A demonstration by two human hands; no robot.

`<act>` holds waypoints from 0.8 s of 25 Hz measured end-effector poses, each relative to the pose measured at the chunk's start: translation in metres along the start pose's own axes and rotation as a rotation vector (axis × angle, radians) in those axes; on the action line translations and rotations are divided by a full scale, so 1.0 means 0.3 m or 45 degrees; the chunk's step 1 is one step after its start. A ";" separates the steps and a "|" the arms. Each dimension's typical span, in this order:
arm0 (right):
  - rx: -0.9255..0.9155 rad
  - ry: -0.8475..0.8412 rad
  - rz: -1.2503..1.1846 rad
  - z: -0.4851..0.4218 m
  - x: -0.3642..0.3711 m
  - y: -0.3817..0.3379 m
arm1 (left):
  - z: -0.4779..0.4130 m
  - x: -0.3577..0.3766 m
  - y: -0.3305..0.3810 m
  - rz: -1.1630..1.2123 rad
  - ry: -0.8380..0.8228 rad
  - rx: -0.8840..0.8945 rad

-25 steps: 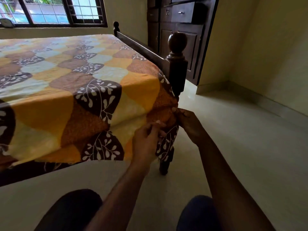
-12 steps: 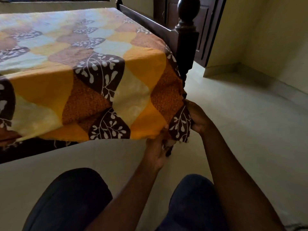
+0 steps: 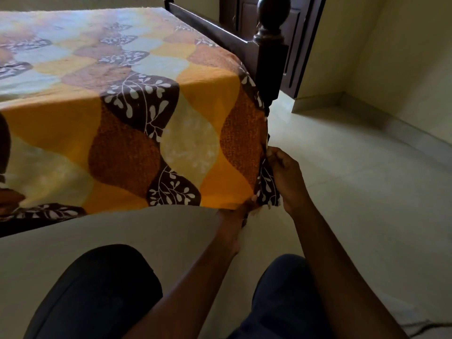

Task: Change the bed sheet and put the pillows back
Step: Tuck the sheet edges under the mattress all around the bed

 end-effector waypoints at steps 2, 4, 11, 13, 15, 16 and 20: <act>-0.074 -0.021 0.143 0.018 0.020 -0.018 | -0.006 0.001 -0.004 0.005 0.031 -0.005; -0.216 -0.081 0.363 0.026 0.056 -0.045 | -0.028 -0.001 -0.019 -0.013 0.067 -0.032; 0.145 -0.381 -0.112 -0.087 0.040 0.047 | -0.035 0.004 -0.097 0.255 0.081 -0.349; 0.314 -0.606 -0.476 -0.098 0.070 0.076 | -0.008 0.024 -0.116 0.440 -0.011 -0.445; 0.403 -0.747 -0.677 -0.105 0.106 0.104 | 0.005 0.071 -0.096 0.643 -0.171 -0.394; 0.426 -0.776 -0.712 -0.105 0.118 0.113 | 0.008 0.092 -0.072 0.737 -0.245 -0.336; 0.471 -0.773 -0.809 -0.097 0.128 0.119 | -0.026 0.059 -0.023 0.823 -0.119 -0.088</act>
Point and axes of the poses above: each hand's wrist, its own z-axis away from the middle knuckle, its own x-axis out of the palm, y = z × x, the point moved 7 cm from there along -z, towards the middle knuckle, and after that the axes turned 6 degrees about -z, right-handed, at the moved point
